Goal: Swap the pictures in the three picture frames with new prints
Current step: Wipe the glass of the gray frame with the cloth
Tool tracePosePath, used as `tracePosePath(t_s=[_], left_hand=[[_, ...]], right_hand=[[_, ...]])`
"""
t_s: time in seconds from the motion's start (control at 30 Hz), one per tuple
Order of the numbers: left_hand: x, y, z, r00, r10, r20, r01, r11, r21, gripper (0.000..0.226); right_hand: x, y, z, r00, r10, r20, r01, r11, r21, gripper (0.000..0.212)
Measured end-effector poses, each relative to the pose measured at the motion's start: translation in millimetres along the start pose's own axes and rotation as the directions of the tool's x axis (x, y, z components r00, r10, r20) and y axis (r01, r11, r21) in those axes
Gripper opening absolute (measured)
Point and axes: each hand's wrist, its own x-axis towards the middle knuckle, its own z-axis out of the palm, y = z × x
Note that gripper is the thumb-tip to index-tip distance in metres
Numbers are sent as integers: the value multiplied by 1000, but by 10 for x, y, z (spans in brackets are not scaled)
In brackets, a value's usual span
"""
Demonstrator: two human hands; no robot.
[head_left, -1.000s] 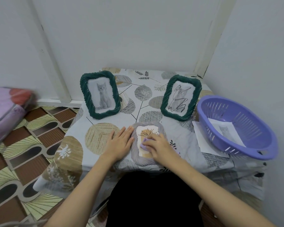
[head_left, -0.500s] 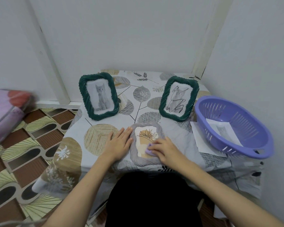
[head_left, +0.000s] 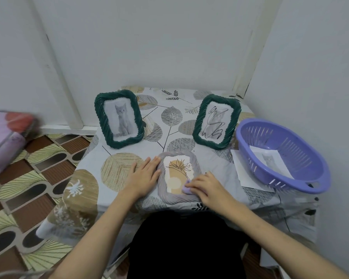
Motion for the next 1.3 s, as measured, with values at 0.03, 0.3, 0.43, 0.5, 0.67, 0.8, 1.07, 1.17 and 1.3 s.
tracePosePath(t_s=[0.03,0.3,0.43,0.5,0.67,0.8,1.07,1.17,1.3], left_hand=[[1,-3,1,1000,4,-1,-4,1000,-3,49],[2,-4,-1,1000,2,3,-2,1000,-5,49],[-3,-4,-1,1000,-4,-5,4,1000,-5,49],[-5,-5,-3,1000,-2,-9,2,1000,-12,49],[-10,-8,-11,1000,7,-7,-8,999,-37,50],[-3,-11,-11,1000,7,-5,-7,1000,-30,49],[7,-30,11,1000,7,1,-7,1000,-20,59],[7,-31,11,1000,13,-4,-13,999,-29,60],[14,-35,14,1000,13,-8,-13,1000,-15,52]], right_hand=[[-48,11,-37,1000,-27,9,27,999,18,32],[530,195,8,986,160,-38,-161,986,-36,24],[469,175,95,991,117,-65,-120,992,-41,28],[292,167,21,1000,-1,-9,1,1000,-11,33],[479,333,-81,998,60,8,-59,998,-19,31],[869,284,81,954,273,-124,-278,961,-20,24],[580,219,93,991,4,-135,-12,998,-62,19],[774,213,108,987,90,-136,-118,970,-213,21],[1099,-6,274,970,188,-157,-215,961,-177,26]])
